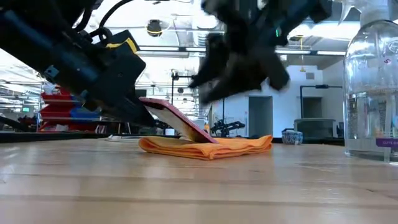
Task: Apply microfiber cloth
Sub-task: Wipe the front of the pink cellphone using microfiber cloth
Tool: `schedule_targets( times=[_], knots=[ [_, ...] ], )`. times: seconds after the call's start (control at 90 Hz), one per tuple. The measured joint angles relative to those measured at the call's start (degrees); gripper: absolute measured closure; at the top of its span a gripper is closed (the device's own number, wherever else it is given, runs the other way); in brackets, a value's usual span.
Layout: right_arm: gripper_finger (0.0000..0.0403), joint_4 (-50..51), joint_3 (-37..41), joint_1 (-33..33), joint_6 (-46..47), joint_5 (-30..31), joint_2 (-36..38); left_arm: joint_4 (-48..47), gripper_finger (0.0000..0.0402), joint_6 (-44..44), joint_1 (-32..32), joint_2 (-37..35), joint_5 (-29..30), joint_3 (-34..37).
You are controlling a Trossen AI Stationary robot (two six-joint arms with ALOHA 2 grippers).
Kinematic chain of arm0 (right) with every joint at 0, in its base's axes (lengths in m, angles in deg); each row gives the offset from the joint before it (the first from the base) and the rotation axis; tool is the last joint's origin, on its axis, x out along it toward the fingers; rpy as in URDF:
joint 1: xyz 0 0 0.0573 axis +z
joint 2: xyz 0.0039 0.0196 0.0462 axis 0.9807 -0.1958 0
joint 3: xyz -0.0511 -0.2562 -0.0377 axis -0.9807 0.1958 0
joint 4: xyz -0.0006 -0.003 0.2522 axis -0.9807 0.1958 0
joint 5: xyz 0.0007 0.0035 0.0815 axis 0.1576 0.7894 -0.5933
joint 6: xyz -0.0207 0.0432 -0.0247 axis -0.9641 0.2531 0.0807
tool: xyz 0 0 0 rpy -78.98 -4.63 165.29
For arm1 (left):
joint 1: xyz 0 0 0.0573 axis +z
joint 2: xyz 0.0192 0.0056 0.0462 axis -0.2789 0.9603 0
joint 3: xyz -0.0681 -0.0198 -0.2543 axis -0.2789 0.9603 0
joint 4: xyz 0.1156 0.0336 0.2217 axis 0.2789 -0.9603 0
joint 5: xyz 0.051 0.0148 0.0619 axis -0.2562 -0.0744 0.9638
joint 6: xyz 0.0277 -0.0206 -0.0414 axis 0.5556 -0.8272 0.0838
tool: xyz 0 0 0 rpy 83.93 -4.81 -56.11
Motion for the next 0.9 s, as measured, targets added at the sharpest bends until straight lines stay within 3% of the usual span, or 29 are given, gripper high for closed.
schedule_targets(
  times=[0.233, 0.389, 0.5, 0.767, 0.9],
  knots=[
    [0.0126, -6.9, -0.1, 2.7, -2.5, 14.1, -7.4, 2.7, 0.0401, 1.6, 0.4, 0.0, -0.6, 0.0],
    [0.0149, -8.6, 0.0, 3.2, -1.9, 15.9, -9.0, 3.1, 0.0401, 2.8, 0.6, 0.0, -0.9, -0.6],
    [0.0199, -9.1, -0.1, 3.1, 0.4, 16.0, -8.9, 3.1, 0.0401, 3.6, 0.7, 0.0, -1.1, -1.0],
    [0.0368, -9.0, -0.1, 2.8, 4.6, 18.8, -8.6, 2.2, 0.0401, 4.7, 0.8, 0.0, -2.2, -1.3],
    [0.0384, -6.5, -0.3, 1.8, 8.9, 18.2, -6.6, 0.8, 0.0401, 6.7, -0.1, -1.4, -1.8, -1.3]
  ],
)
